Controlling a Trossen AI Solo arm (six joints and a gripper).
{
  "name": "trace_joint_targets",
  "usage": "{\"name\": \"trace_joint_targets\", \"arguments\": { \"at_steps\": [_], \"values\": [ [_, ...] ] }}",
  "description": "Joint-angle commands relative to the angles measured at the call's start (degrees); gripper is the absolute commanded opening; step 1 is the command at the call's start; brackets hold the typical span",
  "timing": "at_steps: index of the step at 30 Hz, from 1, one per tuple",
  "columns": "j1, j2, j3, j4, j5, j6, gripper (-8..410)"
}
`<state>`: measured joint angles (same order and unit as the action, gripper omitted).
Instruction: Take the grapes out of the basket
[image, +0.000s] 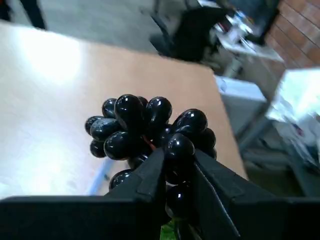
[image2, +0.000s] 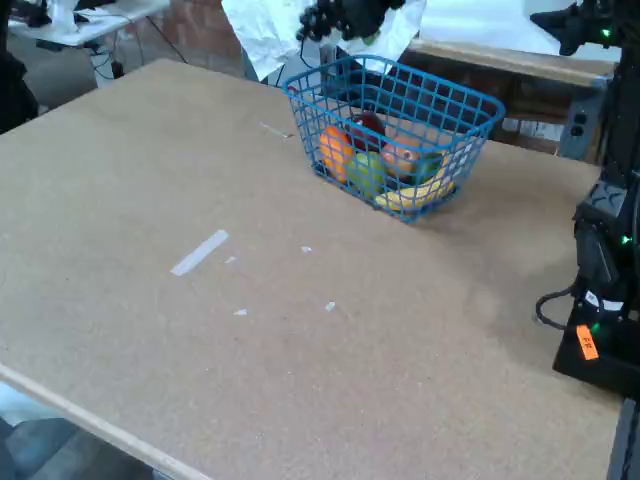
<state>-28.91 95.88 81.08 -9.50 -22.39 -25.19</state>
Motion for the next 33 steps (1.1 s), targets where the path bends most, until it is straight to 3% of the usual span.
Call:
{"name": "trace_joint_targets", "arguments": {
  "at_steps": [1,15,33],
  "values": [
    [2.5,-1.8,0.0,-1.0,-1.9,0.9,-1],
    [14.6,-9.1,0.0,-11.4,-1.7,1.6,-1],
    [27.3,-19.8,0.0,-37.3,-1.7,5.0,-1]
  ]
}}
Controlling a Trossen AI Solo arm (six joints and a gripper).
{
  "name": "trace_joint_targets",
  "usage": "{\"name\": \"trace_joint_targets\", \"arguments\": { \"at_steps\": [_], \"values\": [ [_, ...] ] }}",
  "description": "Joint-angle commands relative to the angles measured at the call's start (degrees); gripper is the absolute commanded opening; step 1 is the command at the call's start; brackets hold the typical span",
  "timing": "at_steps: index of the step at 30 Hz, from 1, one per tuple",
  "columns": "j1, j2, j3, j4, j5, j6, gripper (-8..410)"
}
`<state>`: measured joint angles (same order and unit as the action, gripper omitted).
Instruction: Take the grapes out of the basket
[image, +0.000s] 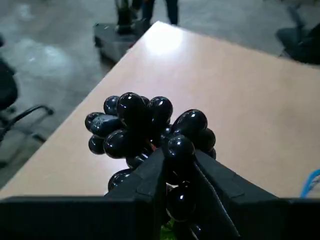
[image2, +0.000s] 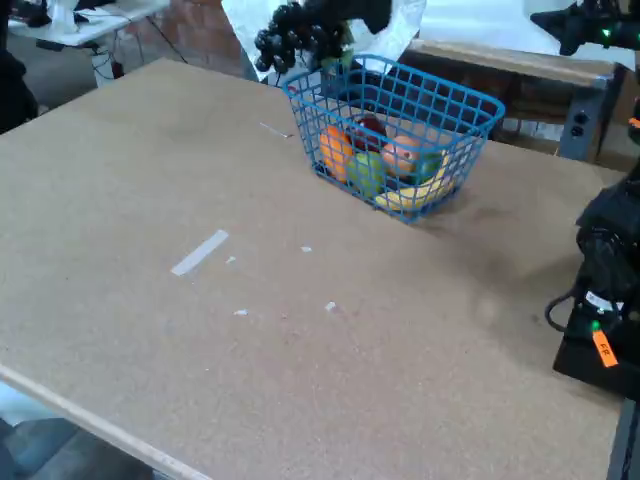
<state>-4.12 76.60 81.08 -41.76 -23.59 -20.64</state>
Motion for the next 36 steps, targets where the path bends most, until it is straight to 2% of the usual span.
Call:
{"name": "trace_joint_targets", "arguments": {
  "at_steps": [1,7,14,16,23,36],
  "values": [
    [3.3,-0.5,0.0,-6.1,-0.5,1.3,-1],
    [6.6,-0.3,-0.1,-12.2,0.6,2.7,-1],
    [6.9,-0.1,-7.5,-12.4,3.4,2.8,-1],
    [6.9,-0.1,-11.1,-11.0,5.5,2.8,-1],
    [6.9,-0.1,-23.9,-2.6,5.6,2.9,-1],
    [6.9,-0.1,-39.1,6.6,5.5,7.1,-1]
  ]
}}
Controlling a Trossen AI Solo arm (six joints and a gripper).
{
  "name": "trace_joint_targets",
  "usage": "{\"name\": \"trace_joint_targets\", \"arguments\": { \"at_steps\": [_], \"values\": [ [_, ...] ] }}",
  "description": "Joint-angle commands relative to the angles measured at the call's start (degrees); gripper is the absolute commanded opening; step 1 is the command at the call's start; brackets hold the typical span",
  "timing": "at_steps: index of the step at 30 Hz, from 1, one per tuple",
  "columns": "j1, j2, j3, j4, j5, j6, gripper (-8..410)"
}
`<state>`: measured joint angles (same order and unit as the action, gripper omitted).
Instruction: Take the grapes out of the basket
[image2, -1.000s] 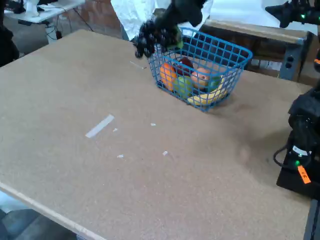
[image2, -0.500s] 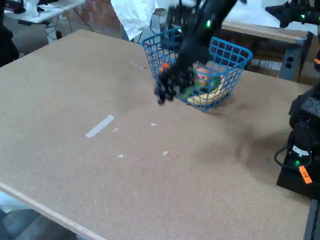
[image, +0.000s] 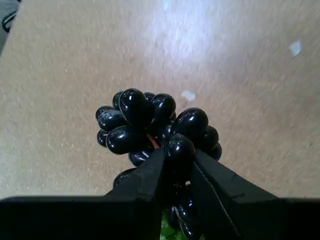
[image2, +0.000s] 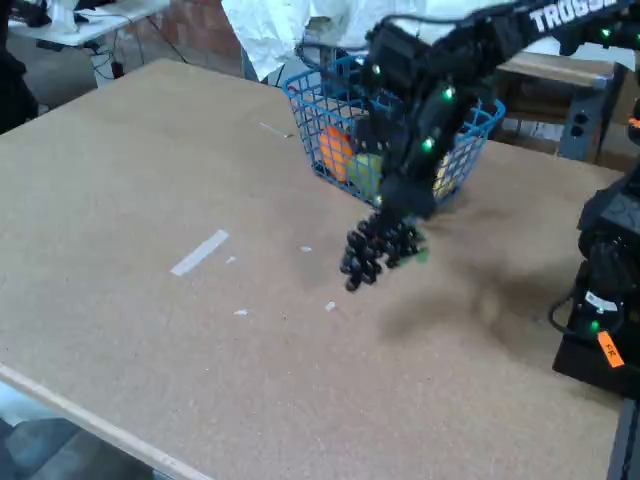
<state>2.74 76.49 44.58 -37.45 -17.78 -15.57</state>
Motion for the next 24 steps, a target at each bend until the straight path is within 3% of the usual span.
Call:
{"name": "trace_joint_targets", "arguments": {
  "at_steps": [1,7,13,24],
  "values": [
    [0.1,0.0,-3.3,2.8,-0.3,2.2,-1],
    [0.1,0.0,-4.9,5.2,-0.3,2.3,0],
    [0.2,0.4,-4.9,12.6,-0.3,2.1,0],
    [0.4,9.3,-4.9,17.5,-0.4,3.6,0]
  ]
}}
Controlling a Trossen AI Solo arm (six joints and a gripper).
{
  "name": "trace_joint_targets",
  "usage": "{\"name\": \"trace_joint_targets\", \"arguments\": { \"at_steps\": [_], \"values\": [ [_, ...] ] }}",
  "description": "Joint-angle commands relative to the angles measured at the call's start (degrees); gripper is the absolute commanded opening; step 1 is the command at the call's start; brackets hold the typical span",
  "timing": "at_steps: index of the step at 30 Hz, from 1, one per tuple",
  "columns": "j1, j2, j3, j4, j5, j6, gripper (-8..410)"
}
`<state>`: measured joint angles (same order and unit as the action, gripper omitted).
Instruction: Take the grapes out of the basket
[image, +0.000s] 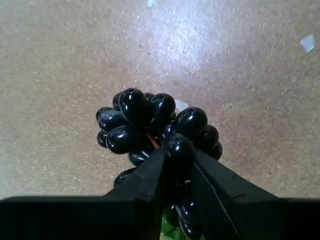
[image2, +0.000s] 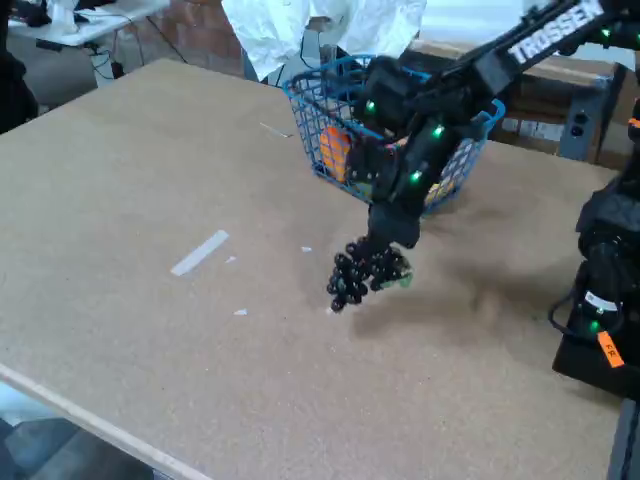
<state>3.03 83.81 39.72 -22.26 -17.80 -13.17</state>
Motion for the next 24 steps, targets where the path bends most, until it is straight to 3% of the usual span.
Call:
{"name": "trace_joint_targets", "arguments": {
  "at_steps": [1,6,18,24],
  "values": [
    [0.2,2.7,0.0,3.1,-0.3,1.2,1],
    [0.2,5.2,0.0,6.7,-2.6,3.0,27],
    [0.2,6.5,0.0,10.4,-3.2,7.6,203],
    [0.2,6.5,0.0,10.6,-3.2,7.4,225]
  ]
}}
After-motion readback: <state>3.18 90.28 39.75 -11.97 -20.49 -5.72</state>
